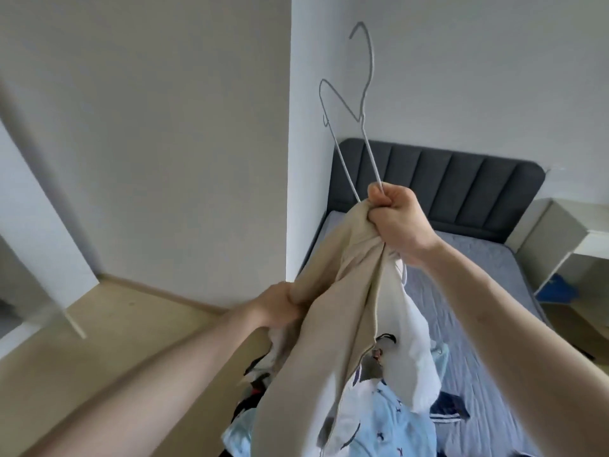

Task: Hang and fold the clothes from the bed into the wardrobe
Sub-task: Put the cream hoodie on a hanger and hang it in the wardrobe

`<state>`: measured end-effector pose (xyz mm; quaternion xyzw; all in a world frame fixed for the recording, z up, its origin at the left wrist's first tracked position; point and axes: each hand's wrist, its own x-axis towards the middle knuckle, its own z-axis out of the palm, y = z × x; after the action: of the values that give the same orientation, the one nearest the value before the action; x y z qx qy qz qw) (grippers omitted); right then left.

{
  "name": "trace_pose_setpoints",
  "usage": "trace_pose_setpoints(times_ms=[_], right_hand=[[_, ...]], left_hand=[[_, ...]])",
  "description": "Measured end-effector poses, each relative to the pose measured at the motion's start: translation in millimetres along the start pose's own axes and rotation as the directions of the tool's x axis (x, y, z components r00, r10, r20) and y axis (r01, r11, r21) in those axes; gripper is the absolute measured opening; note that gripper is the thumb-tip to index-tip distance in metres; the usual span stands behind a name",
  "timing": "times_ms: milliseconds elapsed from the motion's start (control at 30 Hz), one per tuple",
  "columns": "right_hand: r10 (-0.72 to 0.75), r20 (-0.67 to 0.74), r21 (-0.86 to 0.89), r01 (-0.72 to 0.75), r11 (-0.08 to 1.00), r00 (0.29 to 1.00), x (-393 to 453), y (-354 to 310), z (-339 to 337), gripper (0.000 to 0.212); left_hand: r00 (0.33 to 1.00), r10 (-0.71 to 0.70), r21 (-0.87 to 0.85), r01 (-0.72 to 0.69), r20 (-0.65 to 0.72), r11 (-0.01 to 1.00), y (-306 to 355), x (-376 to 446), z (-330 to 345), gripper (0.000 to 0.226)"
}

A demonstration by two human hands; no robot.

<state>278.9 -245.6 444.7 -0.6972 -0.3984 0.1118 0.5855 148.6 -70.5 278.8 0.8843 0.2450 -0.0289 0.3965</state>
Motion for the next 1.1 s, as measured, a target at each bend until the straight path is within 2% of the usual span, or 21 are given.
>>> trace_pose_setpoints(times_ms=[100,133,200,267,333,367,400,467,500,567,633,700,800,867,1000,1100], right_hand=[[0.010,-0.053,-0.078,-0.014,0.997,0.999,2,10,-5,0.041],[0.023,-0.069,-0.107,-0.030,0.994,0.997,2,18,-7,0.042],[0.077,-0.093,-0.149,-0.090,0.985,0.993,2,39,-10,0.043],[0.131,-0.109,-0.198,-0.151,0.969,0.985,0,60,-9,0.043],[0.167,-0.107,-0.282,-0.191,0.940,0.980,-2,76,-8,0.040],[0.185,-0.083,-0.314,-0.202,0.928,0.979,-1,81,-4,0.038],[0.209,-0.057,-0.349,-0.216,0.912,0.976,-1,84,-2,0.036],[0.269,0.026,-0.407,-0.235,0.883,0.963,-1,87,6,0.035],[0.298,0.075,-0.415,-0.242,0.877,0.952,-2,88,11,0.036],[0.372,0.146,-0.391,-0.293,0.873,0.916,-2,93,18,0.033],[0.416,0.215,-0.371,-0.320,0.872,0.883,-2,95,26,0.018],[0.388,0.265,-0.413,-0.259,0.873,0.883,-5,84,32,0.014],[0.219,0.331,-0.399,-0.075,0.914,0.918,-13,58,35,0.037],[0.123,0.366,-0.349,0.013,0.937,0.922,-18,43,36,0.043],[0.069,0.430,-0.338,0.090,0.937,0.900,-26,25,36,0.043],[0.041,0.457,-0.358,0.142,0.923,0.889,-31,13,37,0.043]], left_hand=[[0.981,-0.115,0.010,0.118,-0.158,0.993,-30,-10,-12,0.024],[0.970,-0.129,-0.005,0.130,-0.208,0.991,-43,-14,-21,0.025],[0.939,-0.186,-0.074,0.171,-0.291,0.982,-67,-24,-47,0.040],[0.916,-0.233,-0.222,0.165,-0.326,0.961,-84,-37,-76,0.056],[0.922,-0.263,-0.479,0.101,-0.283,0.872,-86,-49,-99,0.073],[0.932,-0.253,-0.563,0.066,-0.261,0.824,-83,-57,-111,0.072],[0.939,-0.230,-0.597,0.033,-0.257,0.802,-74,-62,-120,0.061],[0.931,-0.205,-0.591,-0.014,-0.302,0.807,-56,-72,-137,0.033],[0.921,-0.195,-0.593,-0.047,-0.338,0.804,-47,-77,-145,0.027],[0.902,-0.206,-0.621,-0.083,-0.380,0.779,-32,-80,-158,0.024],[0.890,-0.226,-0.626,-0.082,-0.396,0.775,-24,-82,-170,0.025],[0.880,-0.241,-0.601,-0.061,-0.409,0.797,-21,-83,-182,0.027],[0.847,-0.313,-0.577,0.009,-0.430,0.817,-30,-84,-197,0.024],[0.813,-0.362,-0.545,0.065,-0.457,0.836,-41,-86,-207,0.029],[0.764,-0.387,-0.450,0.142,-0.516,0.881,-69,-91,-220,0.037],[0.721,-0.384,-0.393,0.167,-0.577,0.904,-85,-92,-223,0.030]])
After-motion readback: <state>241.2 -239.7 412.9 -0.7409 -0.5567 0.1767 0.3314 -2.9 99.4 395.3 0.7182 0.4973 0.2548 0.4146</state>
